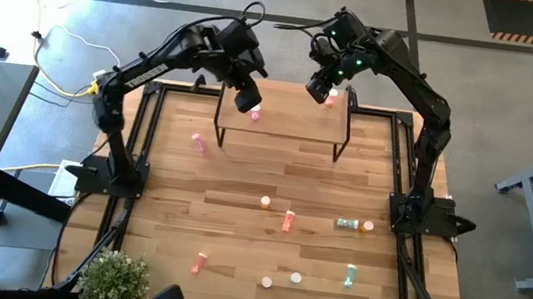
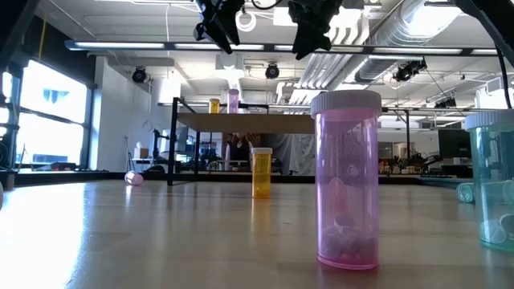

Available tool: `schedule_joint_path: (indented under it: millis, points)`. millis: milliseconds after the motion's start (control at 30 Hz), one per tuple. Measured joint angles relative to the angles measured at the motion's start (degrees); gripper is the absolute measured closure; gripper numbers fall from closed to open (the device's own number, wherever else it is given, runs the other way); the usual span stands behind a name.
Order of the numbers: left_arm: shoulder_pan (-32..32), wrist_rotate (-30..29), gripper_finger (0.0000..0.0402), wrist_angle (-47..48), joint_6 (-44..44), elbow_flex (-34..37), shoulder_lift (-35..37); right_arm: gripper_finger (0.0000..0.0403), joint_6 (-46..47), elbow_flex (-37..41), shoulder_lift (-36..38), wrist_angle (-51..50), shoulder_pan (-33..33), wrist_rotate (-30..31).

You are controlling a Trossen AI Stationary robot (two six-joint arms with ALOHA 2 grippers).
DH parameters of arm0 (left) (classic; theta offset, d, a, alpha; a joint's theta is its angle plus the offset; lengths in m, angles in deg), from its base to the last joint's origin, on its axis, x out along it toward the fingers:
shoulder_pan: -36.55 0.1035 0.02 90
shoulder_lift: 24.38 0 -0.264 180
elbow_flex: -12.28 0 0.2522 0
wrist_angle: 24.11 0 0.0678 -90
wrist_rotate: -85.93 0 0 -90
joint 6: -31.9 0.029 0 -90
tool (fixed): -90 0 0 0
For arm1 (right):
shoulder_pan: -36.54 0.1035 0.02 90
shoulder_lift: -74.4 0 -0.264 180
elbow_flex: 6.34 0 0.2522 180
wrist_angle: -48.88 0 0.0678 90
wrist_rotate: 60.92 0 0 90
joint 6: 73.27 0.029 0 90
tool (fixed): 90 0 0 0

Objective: Pick and place medicine bottles onto shelf by color
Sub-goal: Put the middle purple medicine bottle on the shelf

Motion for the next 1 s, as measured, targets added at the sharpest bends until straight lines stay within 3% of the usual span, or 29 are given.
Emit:
schedule_joint_path:
  millis: [267, 433, 533, 700, 833, 1000]
  points:
    - [-0.4, 1.0, 0.0206, -17.9, -3.3, 23.1, 12.9, 0.0265, -2.0, 0.0, 0.0, 3.9, 2.2, -0.1]
    - [-0.4, 0.7, 0.0206, -25.5, -4.4, 33.2, 19.9, 0.0242, -5.4, 0.0, 0.0, 6.8, 2.9, 0.8]
    - [-0.3, 0.1, 0.0206, -28.4, -4.3, 36.9, 23.7, 0.0233, -9.6, 0.0, 0.0, 9.2, 3.6, 2.8]
    - [1.1, -0.4, 0.0206, -32.3, -4.3, 42.1, 29.4, 0.0211, -7.0, 0.0, -0.3, 10.4, 4.5, 4.3]
    - [2.9, -0.5, 0.0206, -34.0, -4.3, 44.3, 32.8, 0.0182, -4.4, 1.0, -0.5, 9.9, 4.4, 2.2]
    - [5.3, -0.5, 0.0206, -34.3, -2.6, 44.3, 35.0, 0.0169, -8.3, 4.8, -0.5, 13.8, 5.4, -1.4]
